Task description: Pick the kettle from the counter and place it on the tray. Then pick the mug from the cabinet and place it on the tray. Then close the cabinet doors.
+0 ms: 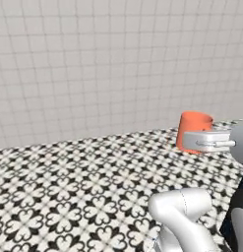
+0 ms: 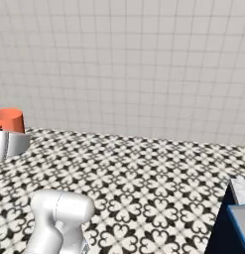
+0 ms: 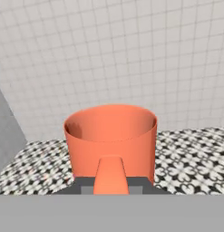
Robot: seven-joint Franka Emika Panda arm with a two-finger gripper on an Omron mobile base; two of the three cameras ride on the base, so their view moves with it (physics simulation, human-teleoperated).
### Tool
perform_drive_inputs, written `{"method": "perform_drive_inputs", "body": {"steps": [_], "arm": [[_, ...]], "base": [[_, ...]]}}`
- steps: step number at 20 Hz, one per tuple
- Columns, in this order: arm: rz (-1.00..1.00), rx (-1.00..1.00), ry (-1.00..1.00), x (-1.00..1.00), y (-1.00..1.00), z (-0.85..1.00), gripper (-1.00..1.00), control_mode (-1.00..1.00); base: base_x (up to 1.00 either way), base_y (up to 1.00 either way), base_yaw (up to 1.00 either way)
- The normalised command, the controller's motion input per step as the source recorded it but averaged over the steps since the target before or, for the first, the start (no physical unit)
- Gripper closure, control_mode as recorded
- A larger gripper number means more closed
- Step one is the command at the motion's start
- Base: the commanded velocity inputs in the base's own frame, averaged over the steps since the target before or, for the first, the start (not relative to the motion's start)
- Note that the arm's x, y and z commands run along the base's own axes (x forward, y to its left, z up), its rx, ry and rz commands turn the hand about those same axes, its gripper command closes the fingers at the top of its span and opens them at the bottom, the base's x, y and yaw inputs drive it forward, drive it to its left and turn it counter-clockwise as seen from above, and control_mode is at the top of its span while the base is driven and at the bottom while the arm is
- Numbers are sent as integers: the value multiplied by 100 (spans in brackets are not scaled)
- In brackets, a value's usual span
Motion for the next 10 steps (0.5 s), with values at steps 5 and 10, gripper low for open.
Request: {"method": "perform_drive_inputs", "body": {"steps": [5, 10], "arm": [[0, 0, 0, 0, 0, 0, 100, 100], [0, 0, 0, 0, 0, 0, 100, 100]], "base": [[-17, 24, -86], [-3, 13, -82]]}}
